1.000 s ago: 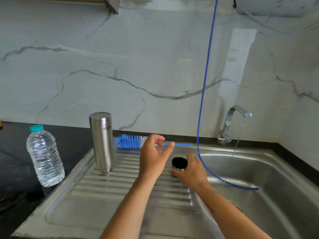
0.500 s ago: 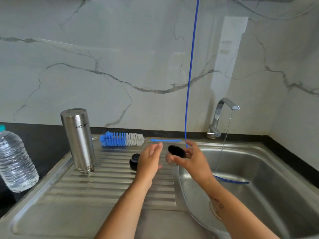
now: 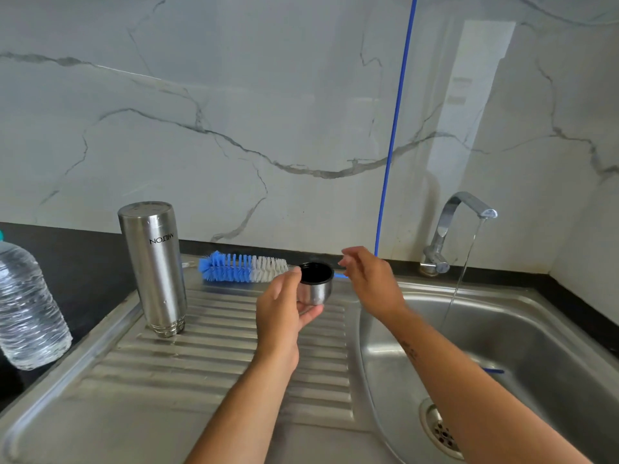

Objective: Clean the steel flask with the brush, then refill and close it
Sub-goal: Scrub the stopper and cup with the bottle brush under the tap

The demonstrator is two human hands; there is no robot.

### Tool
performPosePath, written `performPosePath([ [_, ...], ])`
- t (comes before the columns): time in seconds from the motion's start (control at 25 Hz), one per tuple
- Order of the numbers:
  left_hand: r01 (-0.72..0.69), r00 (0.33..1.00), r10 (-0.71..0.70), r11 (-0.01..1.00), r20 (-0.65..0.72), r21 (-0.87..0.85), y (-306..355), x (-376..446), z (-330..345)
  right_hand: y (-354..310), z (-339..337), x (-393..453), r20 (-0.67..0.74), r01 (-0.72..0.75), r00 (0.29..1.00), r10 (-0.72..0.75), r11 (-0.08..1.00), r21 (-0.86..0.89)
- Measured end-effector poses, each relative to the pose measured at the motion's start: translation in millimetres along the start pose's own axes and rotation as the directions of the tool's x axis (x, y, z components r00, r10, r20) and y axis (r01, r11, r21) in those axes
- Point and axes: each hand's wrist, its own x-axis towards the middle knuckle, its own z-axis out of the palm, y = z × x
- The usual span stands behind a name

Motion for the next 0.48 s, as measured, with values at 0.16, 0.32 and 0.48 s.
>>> performPosePath([
  [0.16, -0.042, 0.998, 0.039, 0.997, -0.051, -0.061, 5.3, 8.9, -2.6, 27.4, 43.0, 44.7, 0.281, 0.089, 0.959, 0.045, 0.891, -0.444],
  [0.32, -0.068, 0.995, 0.065, 0.997, -0.072, -0.037, 0.1, 15.0, -2.9, 38.3, 67.2, 64.2, 0.319, 0.168, 0.945, 0.07, 0.734, -0.658],
  [0.48, -0.068, 0.996, 0.066, 0.997, -0.057, -0.045, 0.3, 13.9, -0.8, 42.5, 73.2, 62.2, 0.278, 0.124, 0.958, 0.067, 0.776, -0.618],
])
